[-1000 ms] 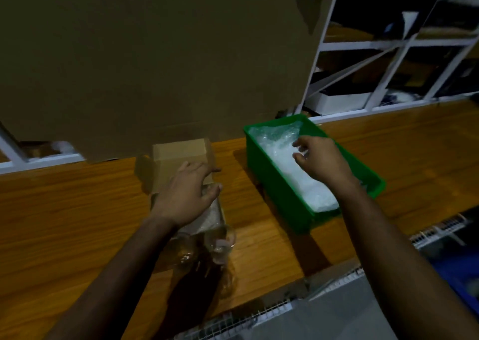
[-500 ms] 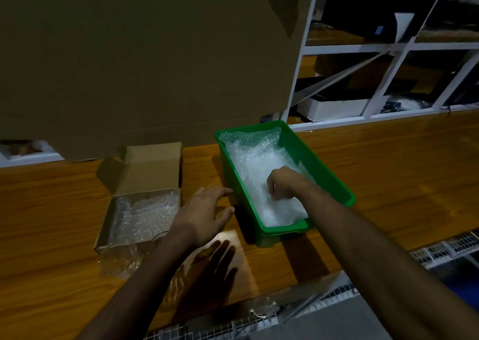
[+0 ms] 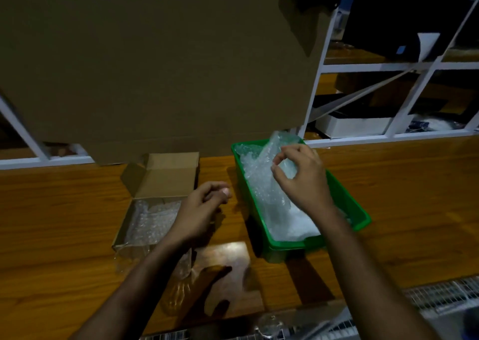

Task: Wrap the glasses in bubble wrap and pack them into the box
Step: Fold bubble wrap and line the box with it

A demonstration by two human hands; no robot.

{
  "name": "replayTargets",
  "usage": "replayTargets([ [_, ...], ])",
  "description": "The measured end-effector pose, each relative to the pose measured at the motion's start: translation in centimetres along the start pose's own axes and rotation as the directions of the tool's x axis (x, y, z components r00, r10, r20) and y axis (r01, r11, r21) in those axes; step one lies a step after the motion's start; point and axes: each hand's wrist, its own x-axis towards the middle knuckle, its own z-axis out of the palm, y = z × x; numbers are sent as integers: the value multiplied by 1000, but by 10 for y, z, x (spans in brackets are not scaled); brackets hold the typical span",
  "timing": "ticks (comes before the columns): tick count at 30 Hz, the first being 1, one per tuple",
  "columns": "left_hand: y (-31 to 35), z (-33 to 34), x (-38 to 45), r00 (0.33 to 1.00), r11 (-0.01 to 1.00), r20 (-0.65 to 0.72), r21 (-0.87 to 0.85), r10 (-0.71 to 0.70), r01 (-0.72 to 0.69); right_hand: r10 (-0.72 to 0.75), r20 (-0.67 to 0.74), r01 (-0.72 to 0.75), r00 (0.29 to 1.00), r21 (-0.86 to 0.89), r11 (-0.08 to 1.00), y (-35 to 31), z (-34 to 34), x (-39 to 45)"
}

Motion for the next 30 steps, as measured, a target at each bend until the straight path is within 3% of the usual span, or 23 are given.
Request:
replayTargets([
  [2, 7, -5, 1, 992, 968, 48, -218, -115, 123, -105, -36, 108, 994, 90, 990, -26, 4, -11],
  [4, 14, -17, -3, 985, 915, 103, -365, -142, 170, -181, 19, 176, 983, 142, 974, -51, 14, -21],
  [8, 19, -63, -21, 990, 781, 85, -608, -114, 142, -358, 144, 335, 922, 162, 928, -96, 46, -34],
  [10, 17, -83, -30, 994, 765, 72, -635, -80, 108, -412, 206, 379, 888, 181, 908, -112, 57, -37],
  [12, 11, -112, -43, 995, 758, -41, -650, -91, 43, -450, 262, 400, 854, 223, 889, -133, 75, -44],
  [14, 0, -146, -56, 986, 713, -128, -701, -103, -17, -369, 293, 282, 882, 299, 912, -156, 92, -51],
  [17, -16, -196, -77, 981, 661, -173, -747, -92, -70, -100, 323, -87, 941, 516, 852, -184, 120, -50],
  [20, -34, -249, -96, 967, 641, -209, -765, -149, -67, 39, 475, -363, 879, 614, 701, -213, 162, -42],
  [23, -59, -305, -111, 942, 696, -257, -717, -217, -36, -20, 571, -356, 821, 538, 764, -250, 207, -44],
  [27, -91, -363, -134, 900, 863, -328, -497, -288, 95, 54, 505, -317, 861, 451, 834, -291, 264, -65],
  [30, -123, -395, -138, 894, 903, -347, -409, -284, 128, 78, 488, -265, 869, 327, 907, -306, 297, -90],
])
